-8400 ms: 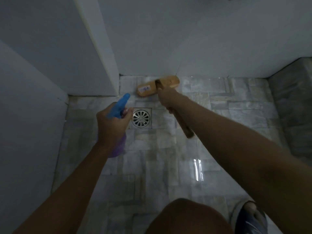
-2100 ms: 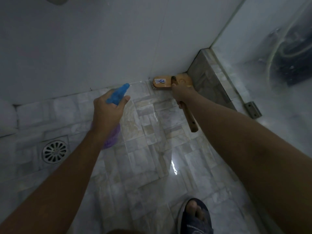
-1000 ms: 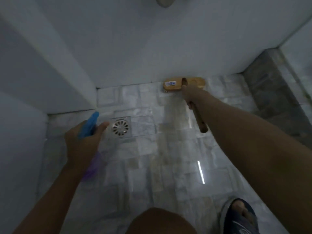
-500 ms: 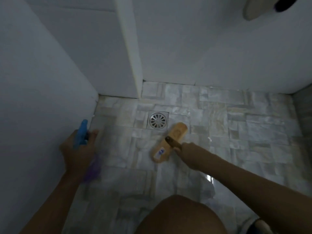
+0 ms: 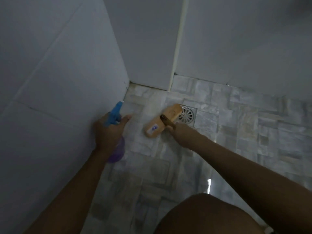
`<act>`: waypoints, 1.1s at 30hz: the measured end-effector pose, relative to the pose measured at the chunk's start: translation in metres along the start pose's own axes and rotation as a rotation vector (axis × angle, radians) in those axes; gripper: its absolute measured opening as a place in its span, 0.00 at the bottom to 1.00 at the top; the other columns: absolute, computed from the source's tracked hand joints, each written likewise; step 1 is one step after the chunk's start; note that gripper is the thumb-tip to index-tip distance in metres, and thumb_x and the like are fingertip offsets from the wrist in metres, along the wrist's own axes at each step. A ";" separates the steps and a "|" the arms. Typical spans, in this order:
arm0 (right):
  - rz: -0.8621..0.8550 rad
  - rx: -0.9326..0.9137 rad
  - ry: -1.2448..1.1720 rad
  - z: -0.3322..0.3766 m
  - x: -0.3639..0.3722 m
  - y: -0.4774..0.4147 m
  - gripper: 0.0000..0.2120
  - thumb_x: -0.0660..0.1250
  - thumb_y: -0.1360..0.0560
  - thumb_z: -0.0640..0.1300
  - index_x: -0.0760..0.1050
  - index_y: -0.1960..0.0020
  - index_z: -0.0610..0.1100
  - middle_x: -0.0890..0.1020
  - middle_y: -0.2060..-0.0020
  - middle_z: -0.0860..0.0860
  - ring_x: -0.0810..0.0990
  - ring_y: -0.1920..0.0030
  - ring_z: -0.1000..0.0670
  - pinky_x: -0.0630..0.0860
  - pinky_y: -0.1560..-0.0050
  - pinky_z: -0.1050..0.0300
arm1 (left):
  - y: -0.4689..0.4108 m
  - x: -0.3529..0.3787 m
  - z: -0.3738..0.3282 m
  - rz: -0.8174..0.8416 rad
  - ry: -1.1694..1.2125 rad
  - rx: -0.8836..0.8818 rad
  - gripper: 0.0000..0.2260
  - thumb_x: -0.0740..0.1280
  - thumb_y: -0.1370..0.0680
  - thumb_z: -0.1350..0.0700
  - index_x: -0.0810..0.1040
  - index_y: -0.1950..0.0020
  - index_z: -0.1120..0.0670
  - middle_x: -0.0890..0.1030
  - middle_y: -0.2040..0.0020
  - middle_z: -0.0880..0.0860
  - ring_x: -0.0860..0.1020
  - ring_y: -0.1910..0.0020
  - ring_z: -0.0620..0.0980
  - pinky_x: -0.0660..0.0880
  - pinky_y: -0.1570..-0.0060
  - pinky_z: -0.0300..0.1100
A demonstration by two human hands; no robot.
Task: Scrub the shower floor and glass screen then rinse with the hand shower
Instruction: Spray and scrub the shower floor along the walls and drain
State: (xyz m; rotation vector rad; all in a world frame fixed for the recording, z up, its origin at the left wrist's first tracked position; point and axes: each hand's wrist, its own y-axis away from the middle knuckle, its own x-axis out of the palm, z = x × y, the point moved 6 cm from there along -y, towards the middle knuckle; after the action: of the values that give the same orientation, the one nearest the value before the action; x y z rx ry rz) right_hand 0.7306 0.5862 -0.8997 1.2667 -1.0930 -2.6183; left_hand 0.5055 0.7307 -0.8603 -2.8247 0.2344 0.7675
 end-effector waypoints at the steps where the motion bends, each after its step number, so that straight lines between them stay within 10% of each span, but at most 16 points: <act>1: 0.029 0.000 0.025 -0.008 0.010 0.018 0.21 0.48 0.14 0.52 0.74 0.40 0.40 0.79 0.49 0.41 0.78 0.51 0.43 0.73 0.51 0.53 | 0.001 -0.004 0.005 -0.021 0.011 -0.034 0.30 0.72 0.33 0.30 0.83 0.58 0.60 0.84 0.63 0.55 0.81 0.67 0.49 0.81 0.59 0.48; 4: 0.105 0.038 0.111 -0.030 0.033 0.057 0.19 0.49 0.16 0.57 0.70 0.54 0.47 0.75 0.62 0.51 0.74 0.66 0.52 0.68 0.65 0.60 | 0.010 -0.008 0.006 0.022 -0.059 -0.094 0.39 0.66 0.30 0.27 0.83 0.48 0.64 0.84 0.55 0.65 0.77 0.68 0.37 0.74 0.62 0.25; 7: 0.119 0.019 0.148 -0.013 0.033 0.038 0.19 0.49 0.15 0.57 0.67 0.59 0.48 0.72 0.66 0.52 0.74 0.67 0.52 0.68 0.66 0.60 | 0.015 -0.008 0.007 -0.014 -0.016 -0.044 0.34 0.67 0.28 0.29 0.83 0.45 0.60 0.82 0.64 0.58 0.78 0.68 0.50 0.80 0.61 0.47; 9: 0.044 -0.044 0.147 0.019 0.023 0.001 0.20 0.49 0.15 0.55 0.72 0.53 0.43 0.74 0.63 0.48 0.78 0.60 0.45 0.70 0.60 0.56 | 0.015 -0.009 0.010 -0.019 -0.042 -0.180 0.36 0.65 0.29 0.26 0.83 0.47 0.59 0.78 0.67 0.53 0.77 0.68 0.50 0.79 0.63 0.46; 12: -0.053 -0.109 0.050 0.069 0.007 -0.058 0.21 0.49 0.14 0.52 0.74 0.46 0.38 0.76 0.56 0.42 0.78 0.54 0.42 0.67 0.56 0.56 | 0.012 -0.016 0.002 -0.075 -0.105 0.060 0.29 0.68 0.27 0.31 0.83 0.57 0.59 0.80 0.68 0.54 0.79 0.71 0.54 0.79 0.68 0.53; 23: 0.142 -0.060 0.208 -0.003 0.023 0.008 0.22 0.49 0.16 0.59 0.72 0.47 0.43 0.74 0.63 0.50 0.73 0.66 0.53 0.66 0.68 0.61 | 0.011 -0.013 0.011 -0.110 -0.108 -0.001 0.21 0.71 0.27 0.38 0.81 0.60 0.56 0.80 0.69 0.53 0.79 0.71 0.54 0.80 0.66 0.51; 29: 0.075 -0.185 0.168 0.090 0.005 -0.078 0.23 0.50 0.15 0.53 0.75 0.39 0.37 0.79 0.46 0.39 0.77 0.51 0.44 0.67 0.53 0.58 | 0.013 -0.015 0.005 -0.117 -0.092 0.034 0.25 0.70 0.27 0.34 0.80 0.62 0.58 0.82 0.68 0.55 0.81 0.70 0.53 0.80 0.68 0.51; 33: 0.100 -0.209 0.189 0.127 -0.014 -0.118 0.23 0.51 0.15 0.55 0.74 0.37 0.38 0.78 0.40 0.39 0.77 0.46 0.43 0.68 0.50 0.57 | 0.014 -0.015 -0.006 -0.132 -0.174 0.173 0.22 0.73 0.26 0.42 0.80 0.62 0.62 0.82 0.68 0.56 0.78 0.73 0.48 0.77 0.66 0.33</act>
State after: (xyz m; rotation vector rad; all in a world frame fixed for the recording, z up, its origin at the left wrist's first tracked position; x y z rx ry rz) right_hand 0.6817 0.7531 -0.9084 1.3412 -0.8075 -2.4071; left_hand 0.4928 0.7168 -0.8494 -2.5648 0.0814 0.9097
